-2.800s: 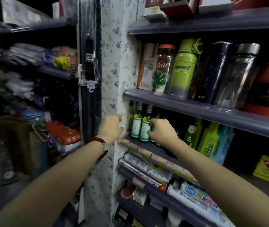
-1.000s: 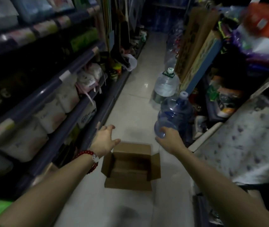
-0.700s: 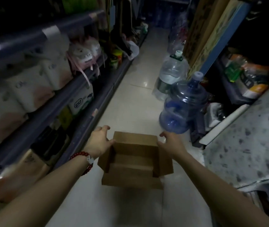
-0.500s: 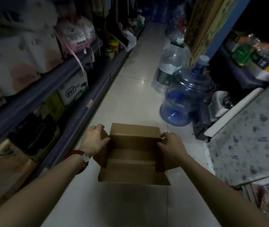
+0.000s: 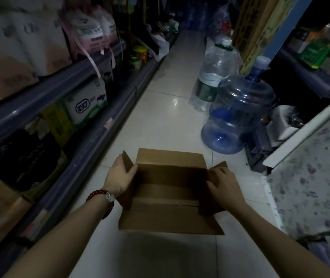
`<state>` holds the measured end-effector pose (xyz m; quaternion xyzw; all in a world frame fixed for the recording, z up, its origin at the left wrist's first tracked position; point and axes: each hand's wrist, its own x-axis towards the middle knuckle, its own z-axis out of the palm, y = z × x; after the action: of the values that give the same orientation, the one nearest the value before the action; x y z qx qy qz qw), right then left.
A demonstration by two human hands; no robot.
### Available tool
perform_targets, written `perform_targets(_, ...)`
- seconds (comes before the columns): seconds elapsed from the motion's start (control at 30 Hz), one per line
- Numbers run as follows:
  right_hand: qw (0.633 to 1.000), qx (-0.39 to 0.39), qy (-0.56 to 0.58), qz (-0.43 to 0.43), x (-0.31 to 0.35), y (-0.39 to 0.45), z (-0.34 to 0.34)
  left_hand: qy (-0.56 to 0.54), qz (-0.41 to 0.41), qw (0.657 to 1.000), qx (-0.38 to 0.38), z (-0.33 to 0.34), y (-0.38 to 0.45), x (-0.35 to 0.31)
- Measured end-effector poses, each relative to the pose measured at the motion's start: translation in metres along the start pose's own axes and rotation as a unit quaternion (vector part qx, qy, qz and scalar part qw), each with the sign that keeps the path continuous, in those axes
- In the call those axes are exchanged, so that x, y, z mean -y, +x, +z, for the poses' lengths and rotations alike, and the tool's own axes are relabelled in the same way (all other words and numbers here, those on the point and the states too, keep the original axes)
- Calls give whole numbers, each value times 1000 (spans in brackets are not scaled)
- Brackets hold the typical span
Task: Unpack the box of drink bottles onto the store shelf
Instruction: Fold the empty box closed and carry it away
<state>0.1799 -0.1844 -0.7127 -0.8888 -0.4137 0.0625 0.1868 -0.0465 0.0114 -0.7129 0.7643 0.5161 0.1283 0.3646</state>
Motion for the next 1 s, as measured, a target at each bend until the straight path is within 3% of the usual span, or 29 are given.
perform_targets(0.13,1000,-22,11,13,-4,8,0,-1,41,999,-4,18,-3,-7)
perform_targets(0.3,998,-29,42,42,-10,13,1,38,86,995,45,48,-8,-18)
perform_targets(0.47,993,-29,88,76,-30,20,3,87,63,988,108,76,-8,-25)
perform_targets(0.57,980,8,166,107,-33,23,9,102,49,985,133,85,-7,-26)
perform_targets(0.77,978,21,200,46,-6,28,28,118,40,982,143,89,-7,-23)
perform_targets(0.9,959,72,274,24,16,26,41,116,36,979,162,89,-12,-20)
perform_targets(1.0,958,96,268,24,20,15,56,127,34,976,174,88,-17,-16)
